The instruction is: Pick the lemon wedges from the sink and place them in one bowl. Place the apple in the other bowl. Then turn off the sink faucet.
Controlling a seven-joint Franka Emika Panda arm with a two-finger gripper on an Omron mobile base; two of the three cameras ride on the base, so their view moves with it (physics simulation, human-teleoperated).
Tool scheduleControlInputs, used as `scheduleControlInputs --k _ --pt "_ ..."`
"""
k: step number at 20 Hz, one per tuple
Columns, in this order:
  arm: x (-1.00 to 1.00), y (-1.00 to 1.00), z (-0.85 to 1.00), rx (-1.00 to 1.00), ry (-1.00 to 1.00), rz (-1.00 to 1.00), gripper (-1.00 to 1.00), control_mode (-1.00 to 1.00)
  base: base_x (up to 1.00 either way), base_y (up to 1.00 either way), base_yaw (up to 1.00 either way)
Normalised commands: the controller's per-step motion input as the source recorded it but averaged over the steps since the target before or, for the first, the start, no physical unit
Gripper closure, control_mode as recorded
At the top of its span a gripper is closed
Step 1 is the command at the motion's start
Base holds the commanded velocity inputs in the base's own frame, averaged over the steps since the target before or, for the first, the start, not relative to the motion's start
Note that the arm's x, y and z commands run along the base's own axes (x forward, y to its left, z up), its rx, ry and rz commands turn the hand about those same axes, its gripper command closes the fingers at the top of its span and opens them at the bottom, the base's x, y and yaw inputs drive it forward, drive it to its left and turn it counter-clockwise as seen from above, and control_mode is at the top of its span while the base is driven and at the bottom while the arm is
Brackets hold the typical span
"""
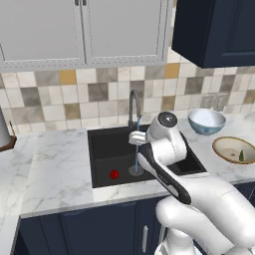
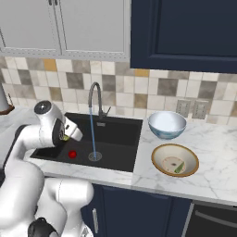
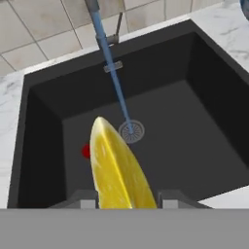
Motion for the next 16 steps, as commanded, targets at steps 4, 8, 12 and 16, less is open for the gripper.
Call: scheduleControlInputs --k 4,8,12,16 --pt "-0.56 -0.51 0.64 0.01 0.11 -0.07 1.0 -1.0 0.0 0.0 0.0" --pt "-0.24 -0.88 0.34 0.0 0.18 -0.12 1.0 -1.0 0.0 0.0 0.0" --pt "-0.09 -0.98 0.36 0.0 0.2 -0.14 1.0 -1.0 0.0 0.0 0.0" --pt "-0.01 -0.98 0.3 0.0 0.19 -0.15 1.0 -1.0 0.0 0.0 0.0"
